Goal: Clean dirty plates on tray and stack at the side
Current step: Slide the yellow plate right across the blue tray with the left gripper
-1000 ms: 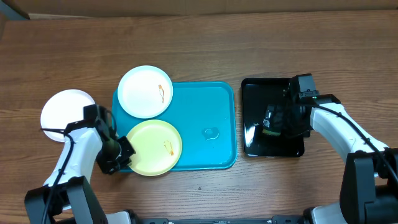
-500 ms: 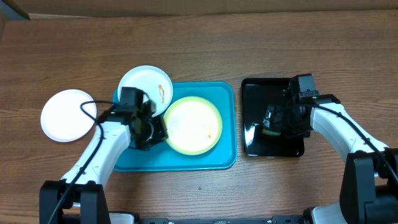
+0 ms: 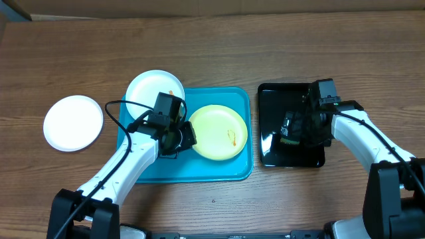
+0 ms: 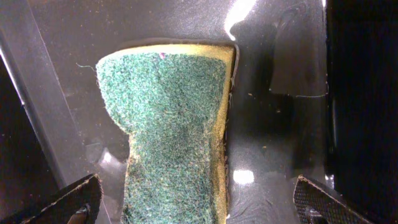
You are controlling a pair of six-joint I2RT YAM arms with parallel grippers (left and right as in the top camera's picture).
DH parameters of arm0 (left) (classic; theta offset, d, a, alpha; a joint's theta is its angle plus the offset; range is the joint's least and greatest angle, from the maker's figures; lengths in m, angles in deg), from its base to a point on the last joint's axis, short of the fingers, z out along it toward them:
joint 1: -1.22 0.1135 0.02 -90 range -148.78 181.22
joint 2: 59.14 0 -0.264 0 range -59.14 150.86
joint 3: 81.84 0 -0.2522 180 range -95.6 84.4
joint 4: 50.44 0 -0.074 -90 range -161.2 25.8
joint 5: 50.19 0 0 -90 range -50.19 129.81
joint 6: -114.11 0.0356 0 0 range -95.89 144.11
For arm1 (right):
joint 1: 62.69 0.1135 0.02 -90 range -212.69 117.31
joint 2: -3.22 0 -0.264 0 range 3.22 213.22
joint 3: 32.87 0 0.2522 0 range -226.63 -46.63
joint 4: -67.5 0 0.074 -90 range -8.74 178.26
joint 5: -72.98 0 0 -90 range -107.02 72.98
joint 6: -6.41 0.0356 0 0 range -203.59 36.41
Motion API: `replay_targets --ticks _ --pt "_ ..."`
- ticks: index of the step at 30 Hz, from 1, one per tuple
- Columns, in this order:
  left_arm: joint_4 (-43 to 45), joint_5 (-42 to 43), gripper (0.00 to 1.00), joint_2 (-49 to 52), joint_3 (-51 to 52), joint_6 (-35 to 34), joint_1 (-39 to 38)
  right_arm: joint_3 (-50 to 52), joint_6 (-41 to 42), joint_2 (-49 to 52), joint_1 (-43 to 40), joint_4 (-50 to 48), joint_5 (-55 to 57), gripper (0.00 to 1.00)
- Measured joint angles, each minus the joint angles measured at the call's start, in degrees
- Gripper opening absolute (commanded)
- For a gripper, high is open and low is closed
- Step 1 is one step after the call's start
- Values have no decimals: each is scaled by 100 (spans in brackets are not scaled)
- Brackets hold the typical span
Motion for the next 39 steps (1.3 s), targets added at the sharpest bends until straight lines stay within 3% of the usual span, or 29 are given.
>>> replay_targets --ticks 3,4,5,6,7,8,15,22,32,35,37,39 --pt "-39 -127 5 0 0 -52 -7 0 -2 0 0 2 -2 100" --pt "-42 -170 9 0 0 -61 -7 0 0 0 0 2 0 100" --pt "-42 -212 22 0 0 -76 -7 0 0 0 0 2 0 100" --pt "-39 -243 42 0 0 -79 -7 0 0 0 -2 0 0 100" --pt "-39 -258 53 0 0 -96 -7 0 -2 0 0 2 0 100" --pt "-37 -284 56 0 0 -131 -7 0 -2 0 -2 0 0 100" --pt "511 -640 33 0 0 87 -7 0 0 0 0 0 0 100" --pt "756 -850 37 22 0 1069 -9 0 0 0 -2 -2 0 100" --pt "1102 -769 31 730 0 1469 -9 0 2 0 0 2 0 100" --pt "1187 -632 22 852 0 1657 -9 0 0 0 0 0 0 100" --pt "1187 -579 8 861 0 1773 -9 0 2 0 0 0 -2 100" --pt "1174 -540 4 861 0 1873 -9 0 -2 0 0 0 0 100"
